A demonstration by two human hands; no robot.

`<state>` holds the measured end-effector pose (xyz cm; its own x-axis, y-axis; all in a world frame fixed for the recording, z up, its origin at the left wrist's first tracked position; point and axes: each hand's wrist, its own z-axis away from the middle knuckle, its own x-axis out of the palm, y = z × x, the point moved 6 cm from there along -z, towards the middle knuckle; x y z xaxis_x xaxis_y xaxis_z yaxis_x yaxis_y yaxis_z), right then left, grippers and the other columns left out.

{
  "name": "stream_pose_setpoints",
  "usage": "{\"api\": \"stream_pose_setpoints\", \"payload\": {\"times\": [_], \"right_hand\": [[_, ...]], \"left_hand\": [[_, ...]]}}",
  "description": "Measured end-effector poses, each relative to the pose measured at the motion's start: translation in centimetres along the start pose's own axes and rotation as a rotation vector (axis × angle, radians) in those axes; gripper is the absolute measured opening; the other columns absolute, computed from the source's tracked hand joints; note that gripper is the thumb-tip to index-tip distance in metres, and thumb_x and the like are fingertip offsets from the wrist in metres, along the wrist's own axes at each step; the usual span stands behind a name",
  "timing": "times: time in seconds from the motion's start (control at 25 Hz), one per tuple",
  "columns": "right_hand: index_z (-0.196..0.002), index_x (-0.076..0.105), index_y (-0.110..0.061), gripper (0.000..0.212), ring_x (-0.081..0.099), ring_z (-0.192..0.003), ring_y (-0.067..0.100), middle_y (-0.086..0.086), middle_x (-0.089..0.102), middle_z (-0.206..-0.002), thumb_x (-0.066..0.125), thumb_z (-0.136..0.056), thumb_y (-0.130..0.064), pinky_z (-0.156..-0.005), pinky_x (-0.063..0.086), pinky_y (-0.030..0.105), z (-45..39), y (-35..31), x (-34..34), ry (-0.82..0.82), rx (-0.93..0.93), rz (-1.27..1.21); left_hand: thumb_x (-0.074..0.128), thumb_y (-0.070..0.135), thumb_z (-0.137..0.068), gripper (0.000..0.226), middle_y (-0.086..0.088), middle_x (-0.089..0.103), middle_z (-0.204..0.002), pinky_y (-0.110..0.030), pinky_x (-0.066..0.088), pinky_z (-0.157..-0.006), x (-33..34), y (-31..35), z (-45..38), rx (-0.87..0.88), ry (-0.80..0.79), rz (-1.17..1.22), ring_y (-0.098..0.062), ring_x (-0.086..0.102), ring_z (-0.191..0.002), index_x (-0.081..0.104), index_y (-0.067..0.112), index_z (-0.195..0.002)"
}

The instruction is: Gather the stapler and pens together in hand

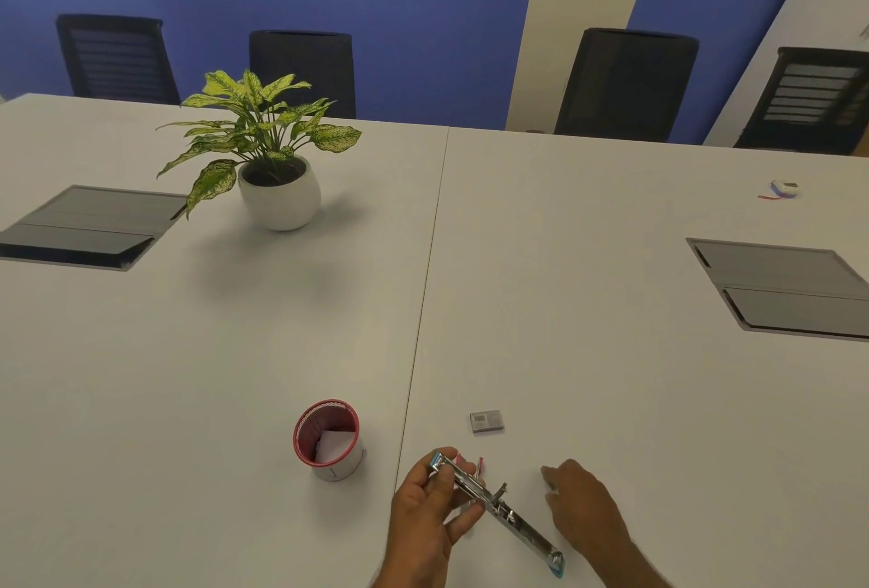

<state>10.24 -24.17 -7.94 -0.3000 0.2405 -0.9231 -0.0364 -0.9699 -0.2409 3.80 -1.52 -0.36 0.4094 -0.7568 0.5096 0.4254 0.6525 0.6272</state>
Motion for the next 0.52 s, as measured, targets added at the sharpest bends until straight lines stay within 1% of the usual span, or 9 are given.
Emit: {"api": "stream_pose_setpoints", "payload": {"times": [0.08,0.16,0.24,0.28,0.32,0.36,0.44,0.48,0.52], "right_hand": [[-0.105,0.063,-0.023,0.022,0.058,-0.098,0.016,-0.002,0.056,-0.105,0.044,-0.093,-0.026,-0.071,0.041,0.022,0.0,-0.5,0.0,0.011,-0.025,0.033],[-0.072,0.059,-0.022,0.013,0.050,-0.070,0.014,-0.005,0.046,-0.077,0.057,-0.085,-0.019,-0.049,0.026,0.019,0.3,-0.9,0.3,-0.007,-0.013,0.081],[-0.053,0.038,-0.028,0.043,0.032,-0.053,0.009,-0.009,0.023,-0.059,0.077,-0.059,-0.010,-0.042,0.006,0.016,0.2,-0.7,0.7,-0.029,-0.012,0.101],[-0.052,0.036,-0.029,0.047,0.030,-0.052,0.008,-0.009,0.017,-0.057,0.078,-0.052,-0.007,-0.042,0.004,0.014,-0.1,-0.8,0.6,0.034,-0.066,0.117],[-0.056,0.045,-0.029,0.037,0.036,-0.055,0.010,-0.009,0.020,-0.057,0.074,-0.058,-0.007,-0.042,0.010,0.014,0.4,-1.0,0.4,-0.014,-0.050,0.120],[-0.068,0.056,-0.028,0.021,0.048,-0.065,0.013,-0.009,0.033,-0.062,0.065,-0.072,-0.010,-0.047,0.024,0.014,0.5,-1.5,-0.1,0.019,-0.046,0.099],[-0.102,0.068,-0.026,0.025,0.061,-0.098,0.018,-0.005,0.062,-0.092,0.050,-0.089,-0.016,-0.076,0.044,0.023,0.4,-1.4,-0.8,0.100,0.005,-0.044],[-0.108,0.070,-0.025,0.028,0.062,-0.105,0.019,-0.003,0.066,-0.103,0.052,-0.088,-0.016,-0.086,0.045,0.025,0.6,-1.2,-1.2,0.093,0.086,-0.136],[-0.106,0.073,-0.023,0.027,0.064,-0.104,0.018,-0.002,0.068,-0.104,0.058,-0.085,-0.016,-0.088,0.046,0.026,0.6,-1.1,-1.7,0.104,0.139,-0.232]], "left_hand": [[0.053,0.010,-0.096,0.019,-0.020,0.074,-0.102,-0.037,0.062,-0.066,-0.1,0.1,-0.1,0.003,0.004,-0.001,-0.031,0.074,-0.090,0.064,0.007,-0.112],[0.054,0.010,-0.096,0.019,-0.019,0.074,-0.100,-0.036,0.062,-0.065,0.0,0.2,-0.1,0.009,0.002,0.005,-0.029,0.075,-0.087,0.064,0.007,-0.112],[0.054,0.010,-0.096,0.019,-0.018,0.074,-0.099,-0.035,0.061,-0.063,0.3,0.2,0.1,0.012,-0.004,0.013,-0.029,0.075,-0.086,0.063,0.006,-0.113],[0.053,0.010,-0.096,0.020,-0.018,0.075,-0.099,-0.035,0.061,-0.063,0.5,0.2,0.1,0.012,-0.007,0.013,-0.028,0.075,-0.087,0.063,0.006,-0.113],[0.053,0.010,-0.097,0.020,-0.017,0.075,-0.099,-0.035,0.061,-0.063,0.6,0.2,0.2,0.011,-0.008,0.009,-0.028,0.075,-0.087,0.063,0.006,-0.113],[0.052,0.010,-0.097,0.020,-0.016,0.076,-0.099,-0.034,0.061,-0.063,0.7,0.2,0.2,0.011,-0.010,0.003,-0.028,0.075,-0.087,0.063,0.007,-0.113],[0.052,0.010,-0.097,0.019,-0.014,0.077,-0.096,-0.034,0.061,-0.063,0.9,0.2,0.3,0.009,-0.019,-0.007,-0.027,0.075,-0.086,0.063,0.007,-0.112],[0.052,0.010,-0.097,0.019,-0.013,0.077,-0.095,-0.034,0.061,-0.063,1.0,0.2,0.3,0.008,-0.022,-0.008,-0.028,0.074,-0.086,0.063,0.007,-0.112],[0.052,0.009,-0.097,0.019,-0.013,0.077,-0.094,-0.035,0.061,-0.063,1.1,0.2,0.4,0.008,-0.024,-0.008,-0.029,0.074,-0.087,0.063,0.007,-0.112]]}}
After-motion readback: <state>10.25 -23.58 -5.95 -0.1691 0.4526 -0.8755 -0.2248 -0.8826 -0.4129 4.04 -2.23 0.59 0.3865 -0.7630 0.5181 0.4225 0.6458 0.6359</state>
